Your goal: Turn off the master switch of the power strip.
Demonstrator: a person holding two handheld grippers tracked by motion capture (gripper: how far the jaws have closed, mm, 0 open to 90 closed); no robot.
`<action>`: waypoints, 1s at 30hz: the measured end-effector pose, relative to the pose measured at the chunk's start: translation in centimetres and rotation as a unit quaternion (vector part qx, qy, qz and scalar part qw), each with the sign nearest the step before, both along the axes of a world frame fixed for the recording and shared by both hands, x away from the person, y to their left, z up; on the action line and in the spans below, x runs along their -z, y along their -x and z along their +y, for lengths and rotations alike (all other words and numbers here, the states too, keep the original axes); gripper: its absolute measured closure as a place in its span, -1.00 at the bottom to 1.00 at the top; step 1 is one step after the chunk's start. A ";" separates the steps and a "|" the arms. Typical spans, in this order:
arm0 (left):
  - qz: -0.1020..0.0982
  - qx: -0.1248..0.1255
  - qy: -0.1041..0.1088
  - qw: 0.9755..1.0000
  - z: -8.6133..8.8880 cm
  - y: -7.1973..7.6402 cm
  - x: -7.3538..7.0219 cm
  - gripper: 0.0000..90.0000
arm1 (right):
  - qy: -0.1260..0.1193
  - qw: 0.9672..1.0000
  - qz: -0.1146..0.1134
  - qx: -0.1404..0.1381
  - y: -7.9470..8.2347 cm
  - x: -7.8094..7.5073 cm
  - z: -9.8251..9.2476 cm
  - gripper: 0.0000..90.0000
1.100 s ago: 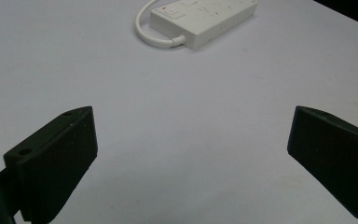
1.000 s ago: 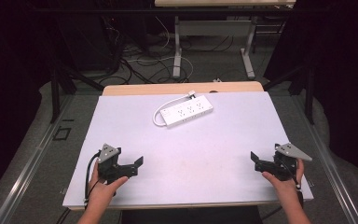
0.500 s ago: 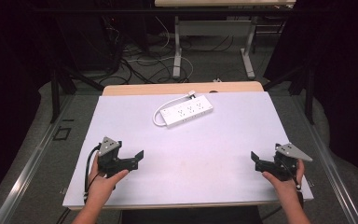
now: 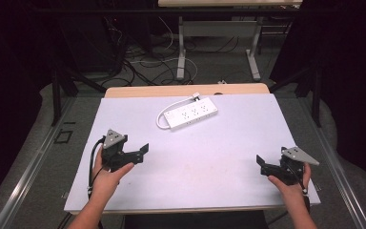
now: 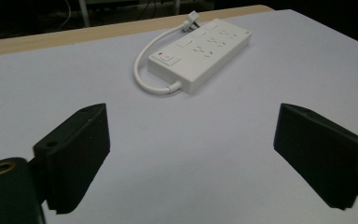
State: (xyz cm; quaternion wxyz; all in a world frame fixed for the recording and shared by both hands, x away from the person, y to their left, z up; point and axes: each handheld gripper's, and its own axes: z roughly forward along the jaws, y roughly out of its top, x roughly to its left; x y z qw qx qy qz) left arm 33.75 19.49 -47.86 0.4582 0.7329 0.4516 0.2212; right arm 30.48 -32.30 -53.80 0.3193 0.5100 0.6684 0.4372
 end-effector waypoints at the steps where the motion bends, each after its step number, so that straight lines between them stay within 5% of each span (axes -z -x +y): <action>1: -0.001 -0.001 0.001 1.000 0.0 -0.1 -0.2 -0.69 | -0.001 1.000 0.000 -0.001 0.0 0.0 0.0 -1.00; 30: 0.001 0.001 -0.004 1.000 -1.5 -3.9 -2.9 -0.52 | -0.005 1.000 -0.008 -0.006 -0.1 0.0 0.1 -1.00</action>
